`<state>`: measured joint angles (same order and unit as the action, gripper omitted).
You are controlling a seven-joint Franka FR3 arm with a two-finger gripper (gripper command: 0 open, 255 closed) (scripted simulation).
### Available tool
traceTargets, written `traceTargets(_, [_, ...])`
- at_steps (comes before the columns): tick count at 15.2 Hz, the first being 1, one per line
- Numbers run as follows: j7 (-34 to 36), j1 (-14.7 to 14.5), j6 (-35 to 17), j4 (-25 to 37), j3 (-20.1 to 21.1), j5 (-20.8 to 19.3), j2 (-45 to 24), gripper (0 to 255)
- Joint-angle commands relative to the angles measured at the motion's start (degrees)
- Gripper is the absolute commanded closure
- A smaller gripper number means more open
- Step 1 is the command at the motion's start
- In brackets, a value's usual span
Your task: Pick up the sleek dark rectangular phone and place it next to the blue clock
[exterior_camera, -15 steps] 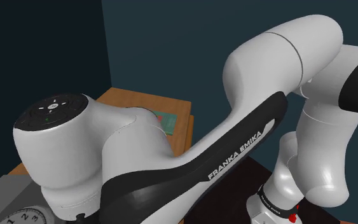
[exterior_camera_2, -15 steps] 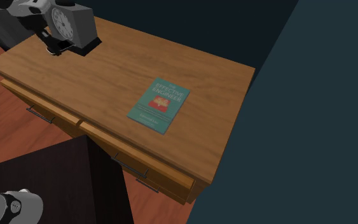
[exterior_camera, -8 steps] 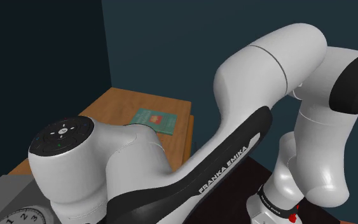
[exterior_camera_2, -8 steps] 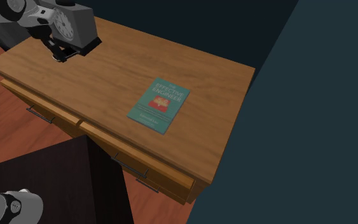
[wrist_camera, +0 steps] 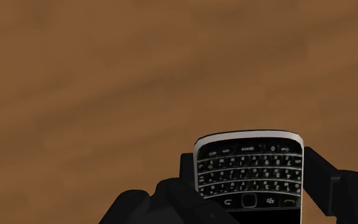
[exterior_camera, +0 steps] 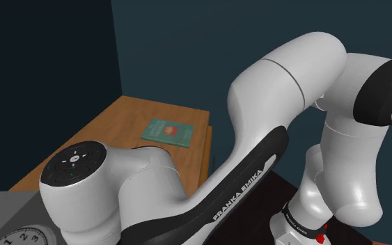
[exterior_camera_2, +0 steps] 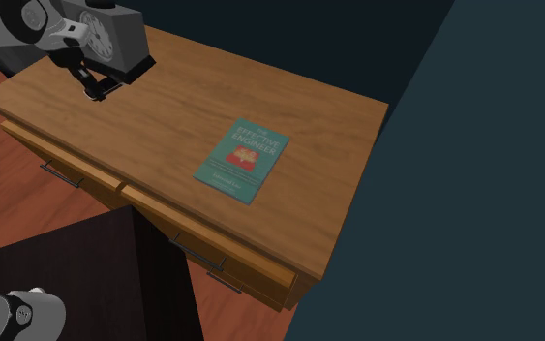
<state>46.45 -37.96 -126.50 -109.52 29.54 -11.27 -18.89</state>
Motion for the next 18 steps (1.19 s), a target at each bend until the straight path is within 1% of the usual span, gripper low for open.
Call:
traceTargets(1, [0.0, 0.0, -0.1, -0.1, 0.0, 0.0, 0.0, 255])
traceTargets(4, [0.0, 0.0, -0.1, -0.1, 0.0, 0.0, 0.0, 255])
traceTargets(5, [0.0, 0.0, -0.1, -0.1, 0.0, 0.0, 0.0, 0])
traceTargets(10, [0.0, 0.0, -0.1, -0.1, 0.0, 0.0, 0.0, 0])
traceTargets(14, [-1.6, 0.8, 6.0, 2.9, 1.0, 2.5, 3.6, 0])
traceTargets(18, [-1.6, 0.8, 6.0, 2.9, 1.0, 2.5, 3.6, 0])
